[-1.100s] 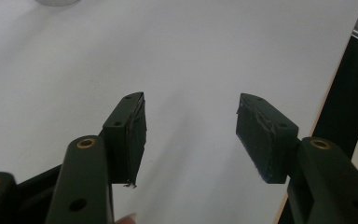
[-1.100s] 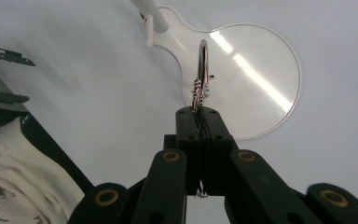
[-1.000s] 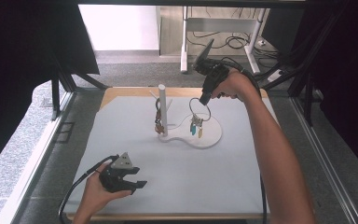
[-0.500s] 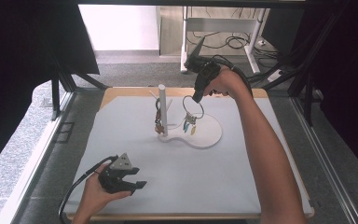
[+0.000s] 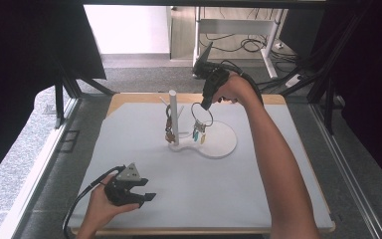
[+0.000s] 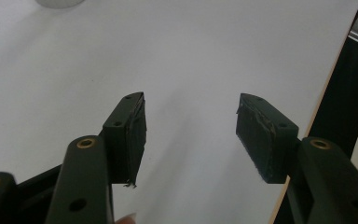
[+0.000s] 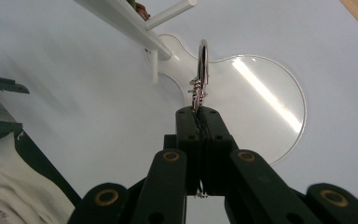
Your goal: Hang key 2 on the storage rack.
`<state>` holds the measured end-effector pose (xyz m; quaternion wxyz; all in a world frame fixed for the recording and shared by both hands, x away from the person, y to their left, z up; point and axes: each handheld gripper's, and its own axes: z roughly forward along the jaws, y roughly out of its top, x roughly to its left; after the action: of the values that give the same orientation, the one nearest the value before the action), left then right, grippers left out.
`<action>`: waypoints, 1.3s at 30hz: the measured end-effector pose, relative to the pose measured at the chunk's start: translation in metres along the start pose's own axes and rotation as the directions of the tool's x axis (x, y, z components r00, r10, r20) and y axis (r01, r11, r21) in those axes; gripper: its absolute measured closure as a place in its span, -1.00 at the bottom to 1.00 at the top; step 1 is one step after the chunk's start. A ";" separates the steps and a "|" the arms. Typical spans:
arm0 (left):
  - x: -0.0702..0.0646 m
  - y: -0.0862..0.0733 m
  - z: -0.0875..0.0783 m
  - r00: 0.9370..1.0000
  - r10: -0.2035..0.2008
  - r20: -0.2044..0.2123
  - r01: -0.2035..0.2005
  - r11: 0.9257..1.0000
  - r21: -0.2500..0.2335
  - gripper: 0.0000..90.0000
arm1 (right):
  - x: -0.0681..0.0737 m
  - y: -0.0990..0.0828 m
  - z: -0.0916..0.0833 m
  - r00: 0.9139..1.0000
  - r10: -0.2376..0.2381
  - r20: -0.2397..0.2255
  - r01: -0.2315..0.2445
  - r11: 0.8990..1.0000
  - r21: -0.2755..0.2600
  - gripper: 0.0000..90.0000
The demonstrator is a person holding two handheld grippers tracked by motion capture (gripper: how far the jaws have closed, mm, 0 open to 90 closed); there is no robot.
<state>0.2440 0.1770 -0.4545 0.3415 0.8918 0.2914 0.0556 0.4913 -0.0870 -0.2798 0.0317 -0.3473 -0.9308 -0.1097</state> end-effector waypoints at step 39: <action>0.006 -0.004 -0.002 1.000 -0.016 0.009 0.016 1.000 -0.004 -0.03 | 0.006 0.033 0.032 1.000 -0.024 -0.004 0.024 1.000 -0.016 0.96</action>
<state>0.2464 0.1836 -0.4565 0.3452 0.8890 0.2969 0.0494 0.5089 -0.0520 -0.3043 0.0296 -0.3360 -0.9339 -0.1184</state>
